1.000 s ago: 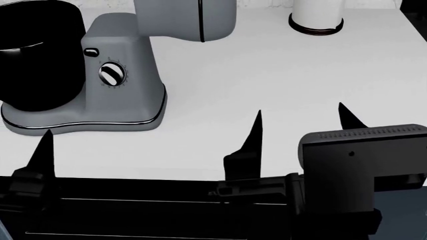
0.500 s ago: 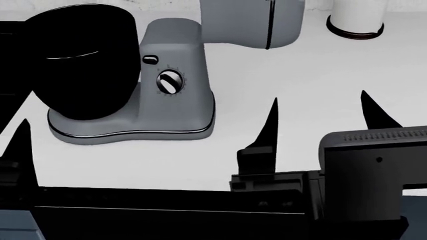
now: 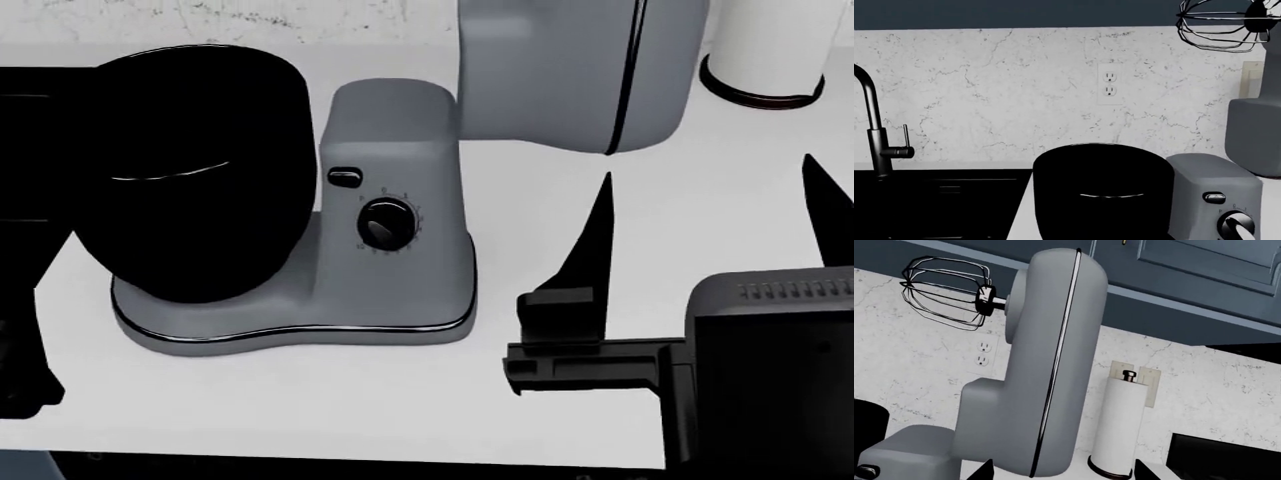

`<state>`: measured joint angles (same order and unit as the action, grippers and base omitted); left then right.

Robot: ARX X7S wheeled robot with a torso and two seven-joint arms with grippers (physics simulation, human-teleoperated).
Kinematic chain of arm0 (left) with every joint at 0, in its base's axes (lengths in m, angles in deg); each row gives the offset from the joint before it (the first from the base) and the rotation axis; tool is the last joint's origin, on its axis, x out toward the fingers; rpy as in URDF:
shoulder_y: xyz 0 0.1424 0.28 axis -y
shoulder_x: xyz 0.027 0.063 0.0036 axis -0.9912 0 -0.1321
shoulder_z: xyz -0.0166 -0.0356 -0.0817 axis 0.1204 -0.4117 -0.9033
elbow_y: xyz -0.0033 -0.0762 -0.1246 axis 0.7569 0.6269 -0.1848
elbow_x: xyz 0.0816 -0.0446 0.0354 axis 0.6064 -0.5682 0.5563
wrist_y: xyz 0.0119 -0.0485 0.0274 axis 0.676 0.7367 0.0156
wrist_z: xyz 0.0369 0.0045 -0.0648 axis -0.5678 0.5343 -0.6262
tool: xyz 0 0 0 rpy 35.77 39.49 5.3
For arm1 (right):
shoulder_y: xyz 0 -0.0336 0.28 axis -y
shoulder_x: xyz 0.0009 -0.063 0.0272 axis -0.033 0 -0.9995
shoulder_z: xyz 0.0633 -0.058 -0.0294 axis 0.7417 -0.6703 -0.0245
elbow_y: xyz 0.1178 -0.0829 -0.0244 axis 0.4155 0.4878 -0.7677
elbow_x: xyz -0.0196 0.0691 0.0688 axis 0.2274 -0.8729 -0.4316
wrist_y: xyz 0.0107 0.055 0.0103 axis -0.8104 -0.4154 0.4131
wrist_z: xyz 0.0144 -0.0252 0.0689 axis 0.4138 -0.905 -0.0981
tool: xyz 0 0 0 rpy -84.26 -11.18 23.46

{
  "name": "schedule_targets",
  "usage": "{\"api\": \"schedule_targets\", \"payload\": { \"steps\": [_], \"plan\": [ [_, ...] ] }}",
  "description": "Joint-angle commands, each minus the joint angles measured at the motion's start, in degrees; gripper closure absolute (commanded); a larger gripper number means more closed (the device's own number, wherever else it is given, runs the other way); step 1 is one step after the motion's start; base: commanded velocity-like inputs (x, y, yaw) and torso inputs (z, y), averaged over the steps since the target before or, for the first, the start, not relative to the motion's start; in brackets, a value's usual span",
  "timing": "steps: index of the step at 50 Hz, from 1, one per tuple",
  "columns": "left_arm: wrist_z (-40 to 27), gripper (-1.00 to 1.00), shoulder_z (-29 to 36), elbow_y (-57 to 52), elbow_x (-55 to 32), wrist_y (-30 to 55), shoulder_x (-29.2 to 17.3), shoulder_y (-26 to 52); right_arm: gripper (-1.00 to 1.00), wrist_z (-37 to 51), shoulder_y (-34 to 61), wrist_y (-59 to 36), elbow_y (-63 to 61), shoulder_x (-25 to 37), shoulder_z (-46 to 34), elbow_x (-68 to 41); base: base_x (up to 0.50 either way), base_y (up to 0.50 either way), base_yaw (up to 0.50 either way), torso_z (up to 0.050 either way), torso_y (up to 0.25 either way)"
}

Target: Close the stand mixer head.

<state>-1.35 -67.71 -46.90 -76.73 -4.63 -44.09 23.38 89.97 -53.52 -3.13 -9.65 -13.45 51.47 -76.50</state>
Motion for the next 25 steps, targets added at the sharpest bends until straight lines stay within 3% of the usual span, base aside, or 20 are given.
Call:
{"api": "schedule_targets", "payload": {
  "steps": [1,13,19,25],
  "plan": [
    [-2.52,-1.00,-3.44,0.07,-4.34,1.06,-0.15,1.52,-1.00,4.72,0.42,1.47,0.14,2.87,1.66,-6.32,0.26,0.00,0.00,0.000,0.000],
    [-12.80,-1.00,-6.76,1.07,-19.04,3.41,-2.44,5.21,-1.00,10.82,2.65,1.35,-0.20,5.97,2.65,-14.74,0.26,0.00,0.00,0.000,0.000],
    [-14.39,-1.00,-6.17,1.45,-20.46,2.84,-3.30,5.40,-1.00,13.76,3.30,3.12,-0.04,8.18,2.05,-17.87,0.26,0.00,0.00,0.000,0.000],
    [-23.25,-1.00,-5.94,2.73,-31.03,0.37,-7.27,7.34,-1.00,19.59,3.74,4.18,0.22,10.12,6.82,-27.07,0.05,0.00,0.00,0.000,0.000]
  ]
}}
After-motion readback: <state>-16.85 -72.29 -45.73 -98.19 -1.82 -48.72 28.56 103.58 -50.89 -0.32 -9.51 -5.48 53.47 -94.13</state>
